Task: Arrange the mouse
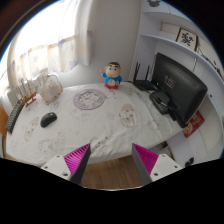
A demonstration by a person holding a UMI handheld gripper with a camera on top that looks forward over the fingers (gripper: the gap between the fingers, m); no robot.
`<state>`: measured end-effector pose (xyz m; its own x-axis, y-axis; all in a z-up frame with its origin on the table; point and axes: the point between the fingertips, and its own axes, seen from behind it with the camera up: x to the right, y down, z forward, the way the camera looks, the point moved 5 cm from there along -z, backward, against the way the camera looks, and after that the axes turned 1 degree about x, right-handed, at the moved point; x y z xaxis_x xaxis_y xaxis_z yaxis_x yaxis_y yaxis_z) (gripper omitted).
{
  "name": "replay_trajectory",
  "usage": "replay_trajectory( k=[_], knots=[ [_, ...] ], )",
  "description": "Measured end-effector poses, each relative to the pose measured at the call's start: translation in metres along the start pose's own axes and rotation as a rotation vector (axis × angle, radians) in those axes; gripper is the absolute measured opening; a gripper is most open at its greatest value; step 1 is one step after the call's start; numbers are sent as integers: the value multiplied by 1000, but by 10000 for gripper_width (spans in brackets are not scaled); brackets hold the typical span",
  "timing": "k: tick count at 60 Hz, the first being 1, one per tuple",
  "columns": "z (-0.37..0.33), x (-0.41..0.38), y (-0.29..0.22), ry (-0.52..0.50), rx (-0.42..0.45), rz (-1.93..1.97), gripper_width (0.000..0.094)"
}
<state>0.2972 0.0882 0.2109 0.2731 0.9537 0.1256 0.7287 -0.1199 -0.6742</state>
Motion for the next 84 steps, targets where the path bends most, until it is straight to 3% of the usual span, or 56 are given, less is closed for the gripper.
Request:
replay_trajectory(
  k=[15,52,84],
  knots=[
    [13,-59,5,-82,-11,-21,856],
    [49,-318,12,-321,-31,-126,858],
    [187,-389,-1,-259,69,-88,857]
  ],
)
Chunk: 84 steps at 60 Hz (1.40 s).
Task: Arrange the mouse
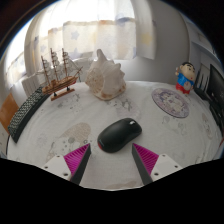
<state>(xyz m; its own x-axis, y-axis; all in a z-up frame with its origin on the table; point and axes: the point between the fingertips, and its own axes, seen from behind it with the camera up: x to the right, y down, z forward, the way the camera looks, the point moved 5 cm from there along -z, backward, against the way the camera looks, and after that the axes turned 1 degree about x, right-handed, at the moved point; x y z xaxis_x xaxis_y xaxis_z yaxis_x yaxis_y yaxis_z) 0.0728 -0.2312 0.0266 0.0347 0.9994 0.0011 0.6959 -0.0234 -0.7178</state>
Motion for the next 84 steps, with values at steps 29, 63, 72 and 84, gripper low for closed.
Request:
replay_trajectory(
  k=[29,63,72,84],
  knots=[
    [72,0,-58,-12,60,-4,856],
    [81,-11,-76,-76,63,-76,427],
    [42,12,-106,-66,98,-89,415],
    [9,108,-169,-4,175,-61,413]
  ],
)
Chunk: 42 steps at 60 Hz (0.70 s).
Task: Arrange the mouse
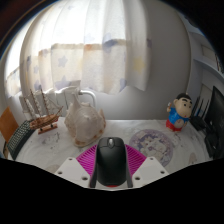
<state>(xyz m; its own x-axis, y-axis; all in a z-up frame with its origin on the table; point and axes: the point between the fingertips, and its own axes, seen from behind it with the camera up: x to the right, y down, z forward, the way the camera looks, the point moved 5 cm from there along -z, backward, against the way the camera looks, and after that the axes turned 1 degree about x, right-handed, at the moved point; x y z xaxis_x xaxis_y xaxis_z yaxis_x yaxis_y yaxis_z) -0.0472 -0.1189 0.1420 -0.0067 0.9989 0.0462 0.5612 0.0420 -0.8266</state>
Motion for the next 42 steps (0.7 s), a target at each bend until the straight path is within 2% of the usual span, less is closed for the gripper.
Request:
replay_trajectory(
  k=[8,13,23,32,34,37,39,42],
  knots=[
    [32,91,-14,72,20,-1,412],
    [67,140,-1,92,-11,11,411],
    [132,183,43,37,-74,-1,429],
    [150,189,57,-6,-93,4,545],
    [146,192,57,-3,-118,14,644],
    [134,199,52,18,-141,36,869],
    [124,204,48,37,-150,57,828],
    [96,204,41,44,-185,76,854]
  ],
)
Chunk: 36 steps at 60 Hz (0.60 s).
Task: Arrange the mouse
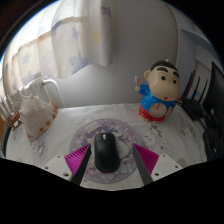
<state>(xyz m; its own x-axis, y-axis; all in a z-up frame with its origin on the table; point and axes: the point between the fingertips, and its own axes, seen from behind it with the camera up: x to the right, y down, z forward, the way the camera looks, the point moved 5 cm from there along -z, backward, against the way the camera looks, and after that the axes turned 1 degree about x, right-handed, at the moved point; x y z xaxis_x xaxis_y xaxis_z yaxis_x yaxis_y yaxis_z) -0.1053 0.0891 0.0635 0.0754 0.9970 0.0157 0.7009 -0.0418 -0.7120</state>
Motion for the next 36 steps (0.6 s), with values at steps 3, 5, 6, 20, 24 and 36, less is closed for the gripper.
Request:
replay_trajectory(
  k=[3,5,6,20,24,36],
  knots=[
    [-35,1,-1,0,-33,21,855],
    [-61,1,2,-3,-61,31,852],
    [-75,1,3,-6,-75,34,854],
    [-233,8,32,-16,-120,25,856],
    [-258,12,40,-5,-122,9,854],
    [-286,14,54,-10,-85,-18,848]
  ],
)
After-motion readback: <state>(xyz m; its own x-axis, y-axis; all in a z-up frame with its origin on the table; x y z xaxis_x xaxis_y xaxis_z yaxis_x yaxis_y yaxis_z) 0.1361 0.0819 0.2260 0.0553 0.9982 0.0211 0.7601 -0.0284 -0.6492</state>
